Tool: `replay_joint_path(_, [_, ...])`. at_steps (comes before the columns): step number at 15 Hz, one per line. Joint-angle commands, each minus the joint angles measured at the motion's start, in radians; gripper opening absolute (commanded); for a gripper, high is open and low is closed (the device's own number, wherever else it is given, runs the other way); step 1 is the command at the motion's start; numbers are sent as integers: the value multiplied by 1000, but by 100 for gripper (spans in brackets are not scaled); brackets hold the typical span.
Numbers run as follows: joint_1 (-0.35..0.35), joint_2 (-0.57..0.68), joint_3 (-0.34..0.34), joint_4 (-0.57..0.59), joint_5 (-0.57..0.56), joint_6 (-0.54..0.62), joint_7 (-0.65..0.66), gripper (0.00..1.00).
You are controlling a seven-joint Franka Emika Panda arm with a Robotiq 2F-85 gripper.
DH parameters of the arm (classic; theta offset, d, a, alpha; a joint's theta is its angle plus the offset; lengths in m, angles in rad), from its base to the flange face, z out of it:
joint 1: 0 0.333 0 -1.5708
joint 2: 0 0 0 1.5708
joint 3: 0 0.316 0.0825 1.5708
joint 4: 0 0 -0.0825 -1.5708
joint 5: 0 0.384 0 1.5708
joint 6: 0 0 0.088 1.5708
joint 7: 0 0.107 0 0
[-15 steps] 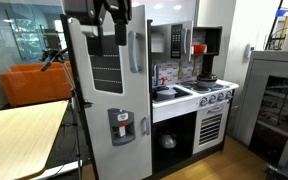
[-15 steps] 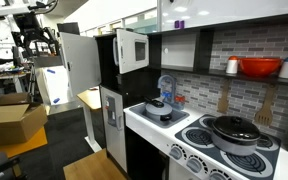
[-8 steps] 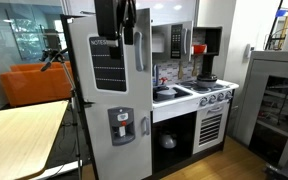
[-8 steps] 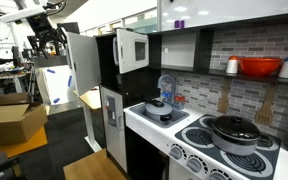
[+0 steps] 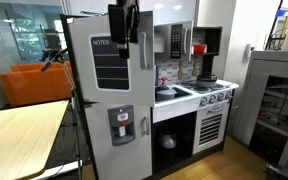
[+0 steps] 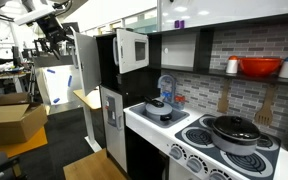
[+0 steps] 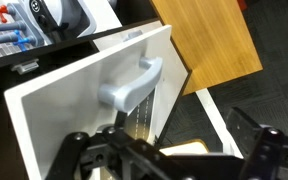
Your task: Close the upper compartment of the fridge
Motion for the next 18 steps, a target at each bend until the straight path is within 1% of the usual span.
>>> replay_joint_path(1, [-34, 24, -20, 10, -44, 57, -3, 100])
replay_joint_path(5, [-71, 52, -54, 21, -67, 113, -11, 100])
replay_joint_path(9, [-90, 86, -82, 23, -70, 192, -36, 100])
replay_joint_path(13, [-104, 132, -94, 31, -78, 271, -57, 100])
replay_joint_path(18, [-119, 199, -98, 79, -81, 336, -54, 100])
